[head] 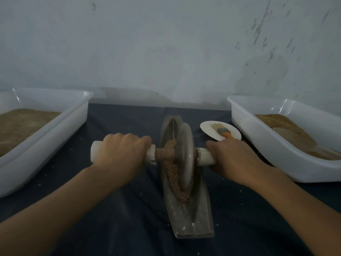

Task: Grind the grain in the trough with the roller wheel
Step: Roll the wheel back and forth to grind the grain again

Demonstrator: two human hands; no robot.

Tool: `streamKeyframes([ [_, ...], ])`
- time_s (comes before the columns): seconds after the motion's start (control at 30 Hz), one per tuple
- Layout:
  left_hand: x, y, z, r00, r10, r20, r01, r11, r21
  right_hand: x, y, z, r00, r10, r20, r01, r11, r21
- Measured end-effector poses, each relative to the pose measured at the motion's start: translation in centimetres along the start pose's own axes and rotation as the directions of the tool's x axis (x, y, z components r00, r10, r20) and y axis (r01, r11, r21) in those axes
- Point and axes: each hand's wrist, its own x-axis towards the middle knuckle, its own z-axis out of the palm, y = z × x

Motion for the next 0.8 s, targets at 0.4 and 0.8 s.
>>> streamKeyframes([
  [0.4,6.5,-0.6,2.3,0.997,-0.056,0.047,0.06,0.995,-0.077,7.2,2.0,2.7,0.985,0.15,-0.084,-0.151,0.989,-0.004],
  [0.8,-0.1,-0.2,-0.2,1.0,-0.006,0.026,0.008,0.997,-0.078,0.0,-0.1,0.2,0.996,0.044,-0.077,-0.047,0.998,-0.032],
])
